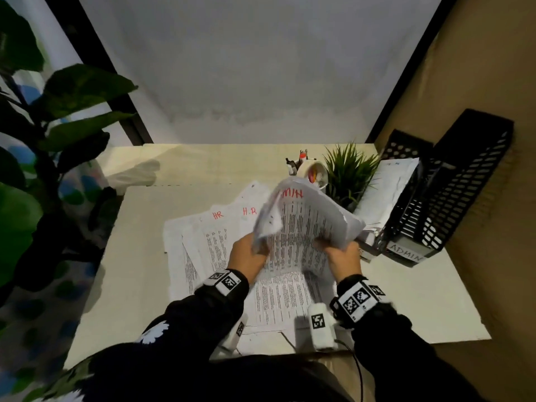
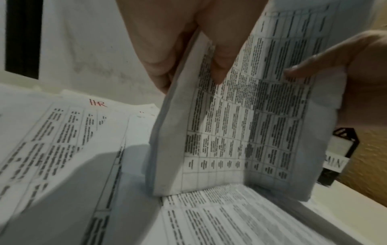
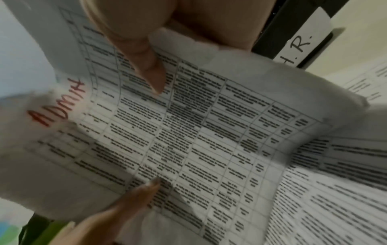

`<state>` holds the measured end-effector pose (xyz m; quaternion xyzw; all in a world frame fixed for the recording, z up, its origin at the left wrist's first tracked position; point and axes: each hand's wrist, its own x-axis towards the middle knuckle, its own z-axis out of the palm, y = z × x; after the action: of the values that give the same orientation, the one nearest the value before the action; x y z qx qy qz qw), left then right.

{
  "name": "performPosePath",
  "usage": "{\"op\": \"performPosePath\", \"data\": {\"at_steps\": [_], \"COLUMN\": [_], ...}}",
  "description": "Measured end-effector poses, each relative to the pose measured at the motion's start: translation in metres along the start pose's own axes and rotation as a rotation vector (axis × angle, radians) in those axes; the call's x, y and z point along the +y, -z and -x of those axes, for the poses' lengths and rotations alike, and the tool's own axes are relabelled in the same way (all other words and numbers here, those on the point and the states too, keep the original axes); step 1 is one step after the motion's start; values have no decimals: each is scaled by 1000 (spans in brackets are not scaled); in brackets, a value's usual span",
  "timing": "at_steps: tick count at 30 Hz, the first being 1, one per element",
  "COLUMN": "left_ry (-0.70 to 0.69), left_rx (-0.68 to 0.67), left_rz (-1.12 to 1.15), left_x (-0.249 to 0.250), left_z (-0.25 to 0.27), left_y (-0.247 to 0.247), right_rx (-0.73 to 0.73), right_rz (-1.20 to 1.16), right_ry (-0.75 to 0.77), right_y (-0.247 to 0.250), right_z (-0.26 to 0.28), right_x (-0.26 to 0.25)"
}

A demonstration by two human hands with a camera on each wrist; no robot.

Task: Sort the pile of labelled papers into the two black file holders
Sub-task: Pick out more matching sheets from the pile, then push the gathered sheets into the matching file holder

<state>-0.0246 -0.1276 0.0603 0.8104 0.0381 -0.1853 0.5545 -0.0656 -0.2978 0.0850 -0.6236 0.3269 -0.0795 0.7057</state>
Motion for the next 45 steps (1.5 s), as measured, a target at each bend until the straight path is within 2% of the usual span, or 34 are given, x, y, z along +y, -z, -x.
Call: {"op": "performPosePath", "data": {"at_steps": [3, 8, 10, 13, 15, 17, 19, 21, 23, 25, 28, 31, 34, 38, 45], "left_ry": [6, 20, 5, -71, -142, -243, -341, -424, -508, -579, -601, -543, -459, -342, -354], "left_rx": [53, -98, -170, -241, -260, -276, -262, -220, -190, -166, -151, -117, -47, -55, -29], "left_rz": [71, -13, -76, -46, -90, -128, -145, -177, -232, -267, -265, -256, -416, -517, -383], "left_x": [-4, 5, 28, 77, 111, 140, 166, 189, 208, 220, 225, 219, 206, 199, 202], "left_z": [-1, -3, -8, -7, -8, -13, -15, -14, -9, -6, -7, -11, -17, -22, -17], "left_y": [-1, -14, -15, -20, -31, -48, -67, -87, -109, -134, -175, -215, -247, -263, -279], "right_rx": [-5, -86, -56, -53, -31, 101, 310, 539, 618, 564, 494, 451, 409, 360, 355], "right_rz": [48, 209, 131, -1, -17, 85, 189, 276, 399, 521, 544, 562, 553, 520, 529], "right_ry": [-20, -66, -96, -130, -42, 105, 209, 225, 133, 46, 15, 50, 60, 85, 111], "right_y": [8, 20, 35, 68, 92, 116, 143, 171, 193, 207, 216, 220, 227, 235, 237], "right_z": [-2, 0, -6, -25, -40, -54, -71, -90, -108, -121, -135, -141, -146, -154, -153], "right_x": [1, 7, -9, -36, -52, -69, -76, -73, -63, -55, -46, -39, -29, -18, -18]}}
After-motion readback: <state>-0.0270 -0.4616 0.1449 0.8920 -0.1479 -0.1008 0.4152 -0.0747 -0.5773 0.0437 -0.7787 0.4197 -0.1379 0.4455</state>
